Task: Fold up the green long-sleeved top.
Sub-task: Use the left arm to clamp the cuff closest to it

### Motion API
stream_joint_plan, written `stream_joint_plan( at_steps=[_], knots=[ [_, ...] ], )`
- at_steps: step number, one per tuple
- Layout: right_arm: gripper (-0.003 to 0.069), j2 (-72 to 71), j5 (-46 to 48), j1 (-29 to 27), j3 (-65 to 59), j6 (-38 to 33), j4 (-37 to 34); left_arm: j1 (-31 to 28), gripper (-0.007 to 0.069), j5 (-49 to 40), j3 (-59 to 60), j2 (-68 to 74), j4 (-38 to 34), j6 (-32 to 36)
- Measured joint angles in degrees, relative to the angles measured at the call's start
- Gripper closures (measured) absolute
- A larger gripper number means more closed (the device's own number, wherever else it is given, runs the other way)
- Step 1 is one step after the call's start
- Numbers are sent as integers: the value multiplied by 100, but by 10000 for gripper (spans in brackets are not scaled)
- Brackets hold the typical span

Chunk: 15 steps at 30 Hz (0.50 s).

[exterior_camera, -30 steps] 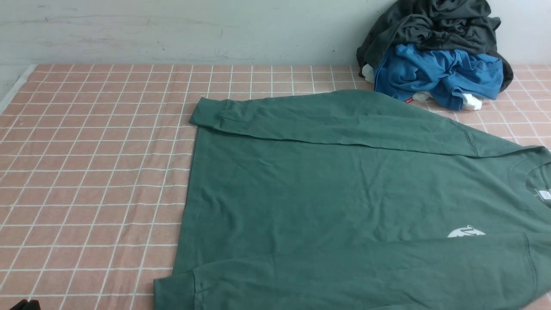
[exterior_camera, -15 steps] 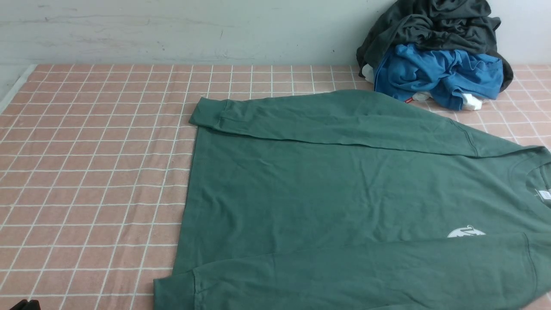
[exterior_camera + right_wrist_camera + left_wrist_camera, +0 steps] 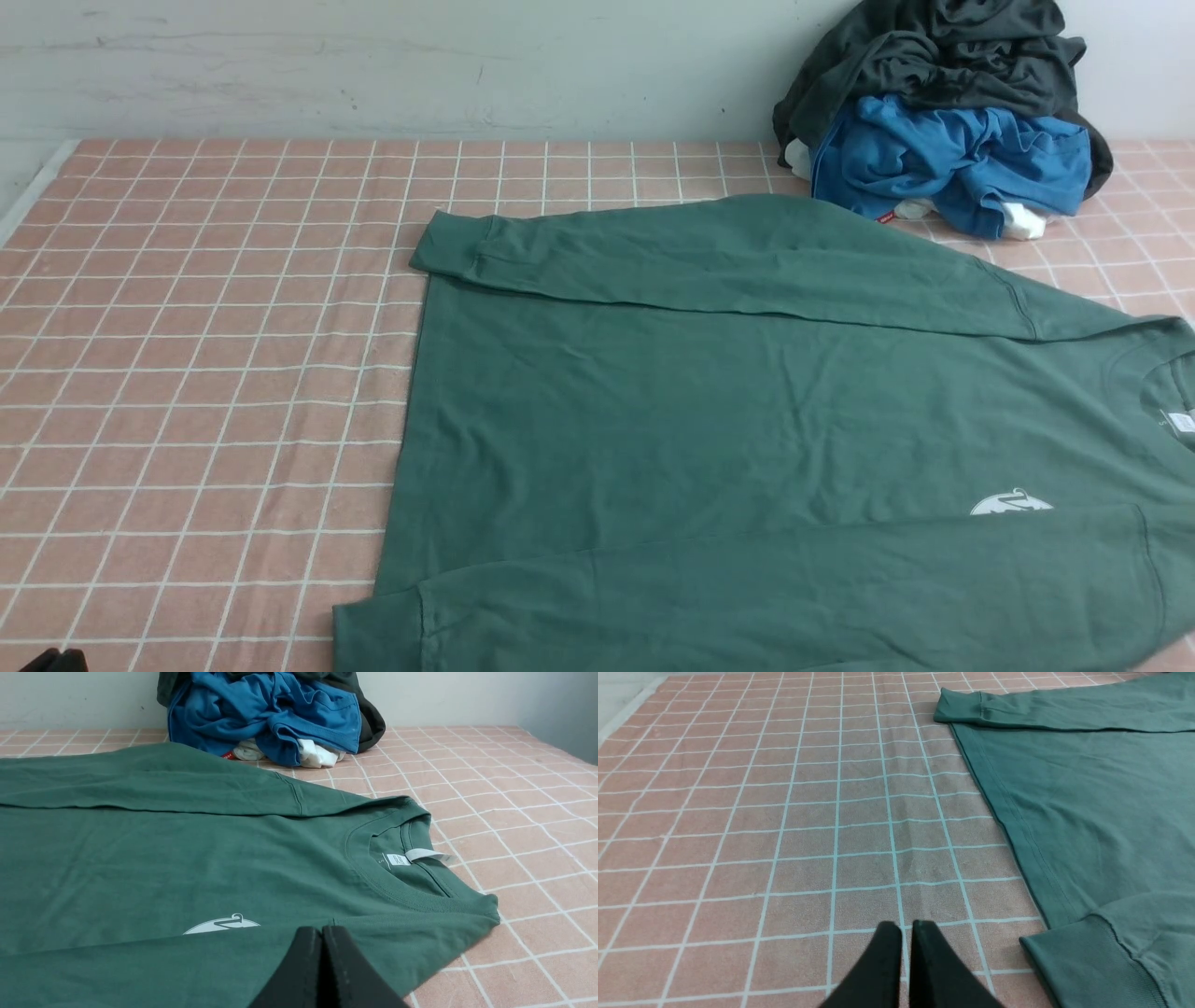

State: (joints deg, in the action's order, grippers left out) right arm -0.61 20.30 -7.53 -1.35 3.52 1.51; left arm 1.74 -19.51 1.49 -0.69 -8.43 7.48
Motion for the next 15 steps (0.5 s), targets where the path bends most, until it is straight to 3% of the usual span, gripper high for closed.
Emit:
stream_joint_plan(
  at_steps=[6,15],
  knots=[
    [673,0,-1136,0,-29,-7,0,0,605,797,24,0,0,17],
    [673,0,-5005,0,-29,579,-38,0,605,4084,24,0,-37,-413]
  ],
)
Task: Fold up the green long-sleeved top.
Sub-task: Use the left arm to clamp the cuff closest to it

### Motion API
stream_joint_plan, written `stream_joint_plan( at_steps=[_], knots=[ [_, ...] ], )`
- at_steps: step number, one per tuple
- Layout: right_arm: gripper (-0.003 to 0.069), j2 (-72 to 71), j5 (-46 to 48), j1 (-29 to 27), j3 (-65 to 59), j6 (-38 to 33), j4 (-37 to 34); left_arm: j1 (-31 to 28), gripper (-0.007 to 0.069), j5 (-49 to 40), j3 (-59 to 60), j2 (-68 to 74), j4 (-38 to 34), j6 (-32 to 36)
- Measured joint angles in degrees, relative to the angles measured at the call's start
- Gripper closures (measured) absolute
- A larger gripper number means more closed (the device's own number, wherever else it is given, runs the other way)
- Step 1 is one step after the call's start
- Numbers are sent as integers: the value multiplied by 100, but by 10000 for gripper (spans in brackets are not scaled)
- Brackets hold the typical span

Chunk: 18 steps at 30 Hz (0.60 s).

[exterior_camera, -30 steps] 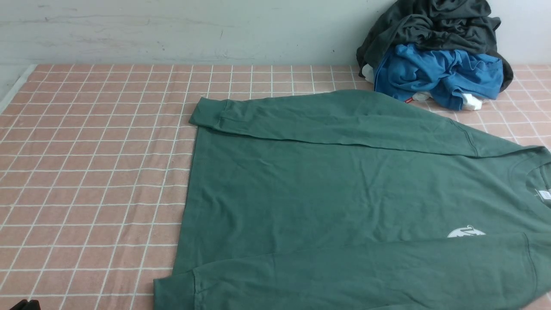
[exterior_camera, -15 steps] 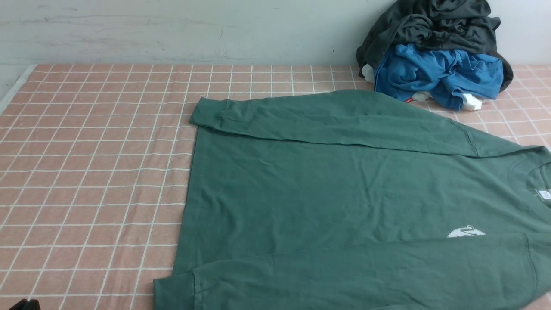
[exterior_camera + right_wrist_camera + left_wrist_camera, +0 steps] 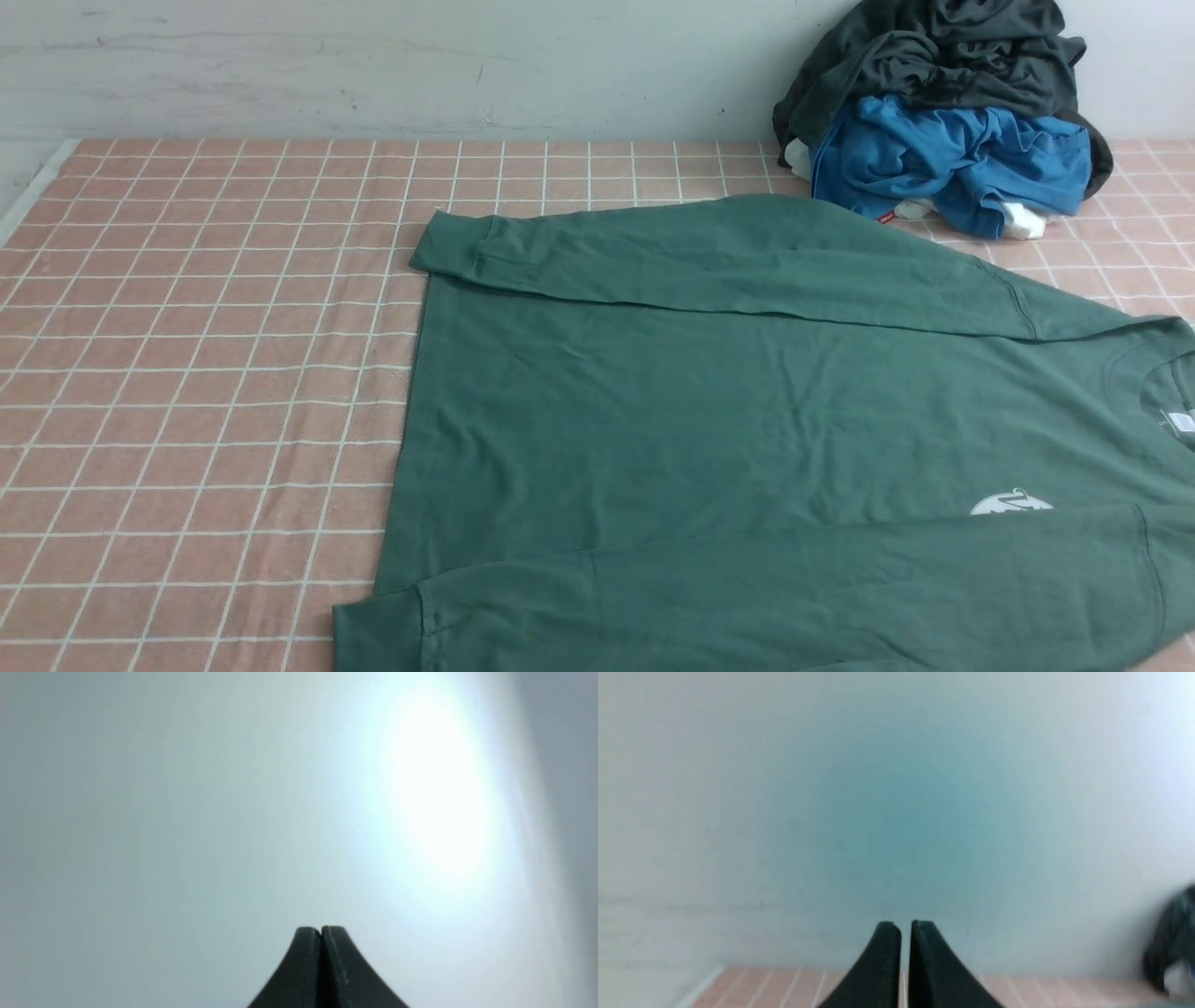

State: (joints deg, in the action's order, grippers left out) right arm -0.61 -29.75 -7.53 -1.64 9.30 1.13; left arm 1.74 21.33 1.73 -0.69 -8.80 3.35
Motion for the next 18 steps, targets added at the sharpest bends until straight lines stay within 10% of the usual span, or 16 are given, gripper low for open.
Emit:
stream_joint_plan(
  at_steps=[6,18],
  knots=[
    [673,0,-657,0,79,264,-113,0,605,1397,-297,4,-48,-946],
    [669,2086,3966,7,3062,855,1248,22,605,-2537,-3466,3025,-221,497]
  ],
)
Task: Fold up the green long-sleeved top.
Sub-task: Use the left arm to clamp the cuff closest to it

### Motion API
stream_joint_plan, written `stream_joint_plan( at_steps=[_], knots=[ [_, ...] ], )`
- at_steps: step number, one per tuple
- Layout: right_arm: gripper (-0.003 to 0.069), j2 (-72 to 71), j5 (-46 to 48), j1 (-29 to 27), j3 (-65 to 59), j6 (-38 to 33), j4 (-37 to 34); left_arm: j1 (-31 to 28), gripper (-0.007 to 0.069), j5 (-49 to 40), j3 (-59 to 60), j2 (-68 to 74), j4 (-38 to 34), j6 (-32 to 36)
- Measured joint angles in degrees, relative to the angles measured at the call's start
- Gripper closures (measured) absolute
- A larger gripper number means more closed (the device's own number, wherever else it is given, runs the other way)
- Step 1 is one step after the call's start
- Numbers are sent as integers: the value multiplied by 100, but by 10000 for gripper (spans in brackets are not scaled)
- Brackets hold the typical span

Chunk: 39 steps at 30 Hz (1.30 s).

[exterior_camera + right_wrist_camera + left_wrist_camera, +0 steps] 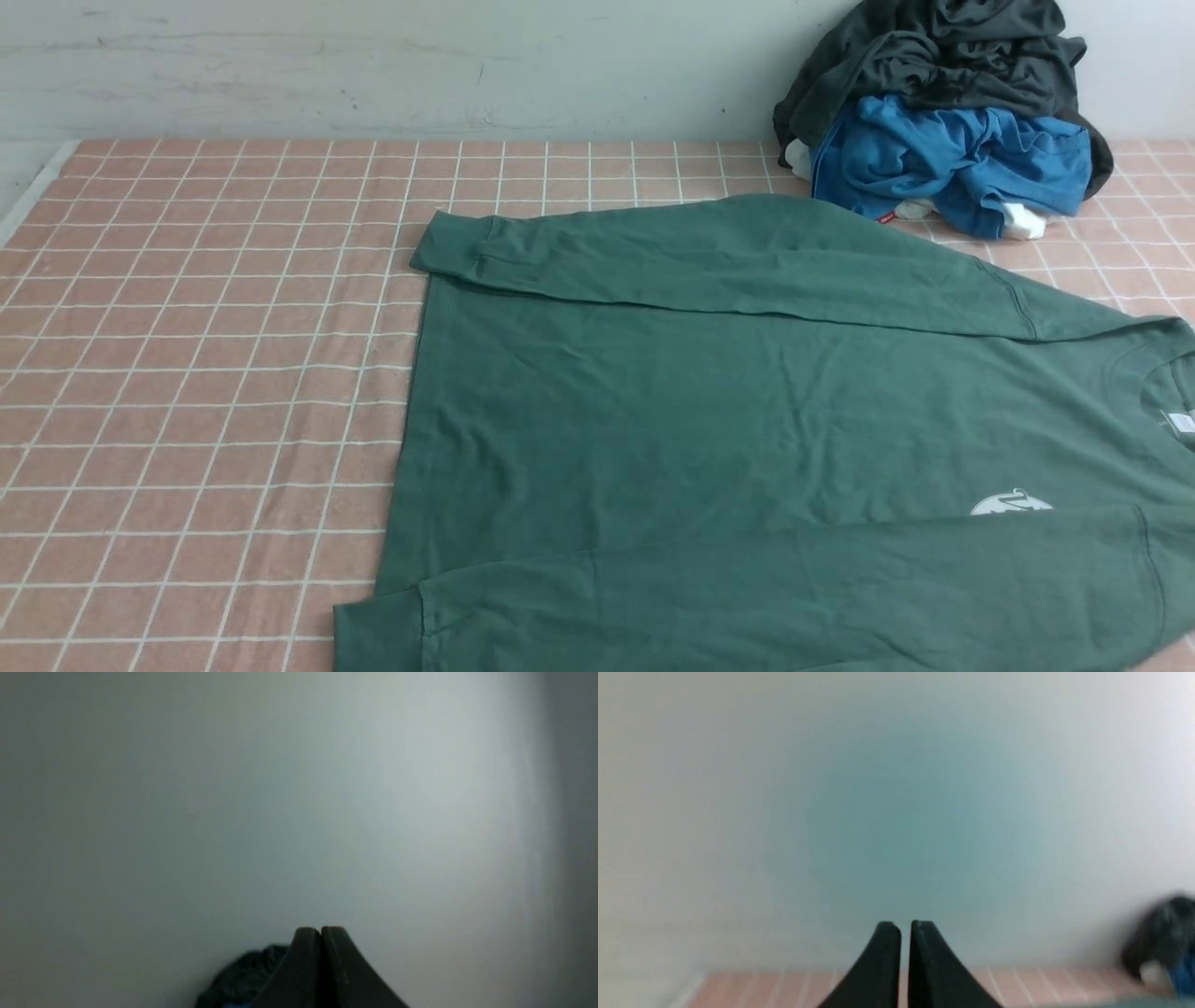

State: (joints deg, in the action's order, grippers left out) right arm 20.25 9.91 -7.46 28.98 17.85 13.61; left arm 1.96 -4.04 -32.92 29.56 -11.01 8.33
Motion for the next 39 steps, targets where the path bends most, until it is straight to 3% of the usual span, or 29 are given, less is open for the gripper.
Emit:
stream_joint_plan(
  at_steps=[5,7,9,12,16,20,26,35,39],
  knots=[
    [669,1389,2116,416,187,-354,-431,225,605,-2099,-367,1474,-689,-36],
    [669,2091,3207,865,187,-1034,-948,371,605,-2824,-426,2131,-998,81],
    [669,2736,3654,1322,187,-1785,-1361,573,594,-3345,-426,2837,-1229,433],
    [669,3137,3559,1701,187,-2225,-1626,770,566,-3429,-426,3292,-1400,737],
    [669,3765,2645,2343,187,-2754,-1808,1116,442,-3327,-435,4316,-1496,903],
    [669,3922,2354,2460,209,-2790,-1907,1125,316,-3128,-466,4957,-1438,859],
    [669,3922,2288,2460,215,-2790,-2000,1125,239,-2525,-491,5497,-1119,559],
    [669,3922,2237,2460,215,-2790,-2098,1125,315,-2125,-502,6084,-1127,367],
    [669,3922,2232,2460,215,-2790,-2103,1125,481,-2026,-520,6126,-1256,403]
  ],
)
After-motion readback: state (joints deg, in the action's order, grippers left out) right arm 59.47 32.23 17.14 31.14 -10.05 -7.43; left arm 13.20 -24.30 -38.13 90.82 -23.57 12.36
